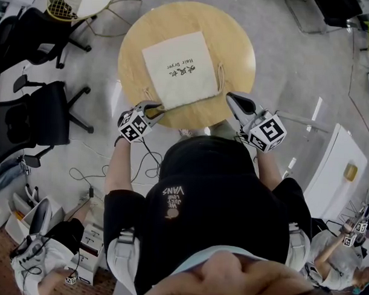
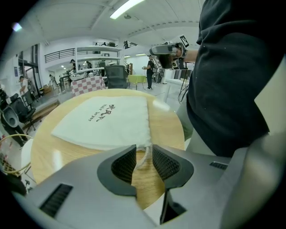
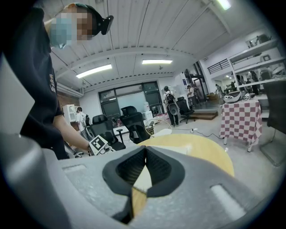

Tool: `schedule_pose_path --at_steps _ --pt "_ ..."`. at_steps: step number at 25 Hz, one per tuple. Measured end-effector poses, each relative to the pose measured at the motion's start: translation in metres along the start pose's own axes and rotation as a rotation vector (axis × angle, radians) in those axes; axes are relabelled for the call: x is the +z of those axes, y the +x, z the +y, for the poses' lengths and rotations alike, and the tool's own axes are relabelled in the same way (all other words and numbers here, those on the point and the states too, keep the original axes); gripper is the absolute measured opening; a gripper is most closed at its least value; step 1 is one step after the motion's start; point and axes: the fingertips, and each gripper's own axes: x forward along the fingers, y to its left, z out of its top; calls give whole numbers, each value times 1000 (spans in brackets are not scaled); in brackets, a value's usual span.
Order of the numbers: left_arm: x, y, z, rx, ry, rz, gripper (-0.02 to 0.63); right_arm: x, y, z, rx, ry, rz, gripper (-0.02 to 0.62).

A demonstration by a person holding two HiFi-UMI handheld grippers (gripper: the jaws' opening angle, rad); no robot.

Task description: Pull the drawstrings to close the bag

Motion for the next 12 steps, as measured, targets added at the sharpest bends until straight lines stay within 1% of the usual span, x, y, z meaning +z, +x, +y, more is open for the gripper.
schedule_pose_path --at_steps 4,6,9,12 --pt "-7 7 -3 -34 26 36 114 -3 0 -2 -4 3 7 -2" --pt "-8 9 -4 -42 24 40 109 -3 0 -3 -7 3 9 -2" --pt "-6 9 -3 -46 14 32 67 -2 0 -6 -10 7 11 -2" --pt "-9 12 -5 -56 17 51 63 -3 0 -8 -12 13 12 -2"
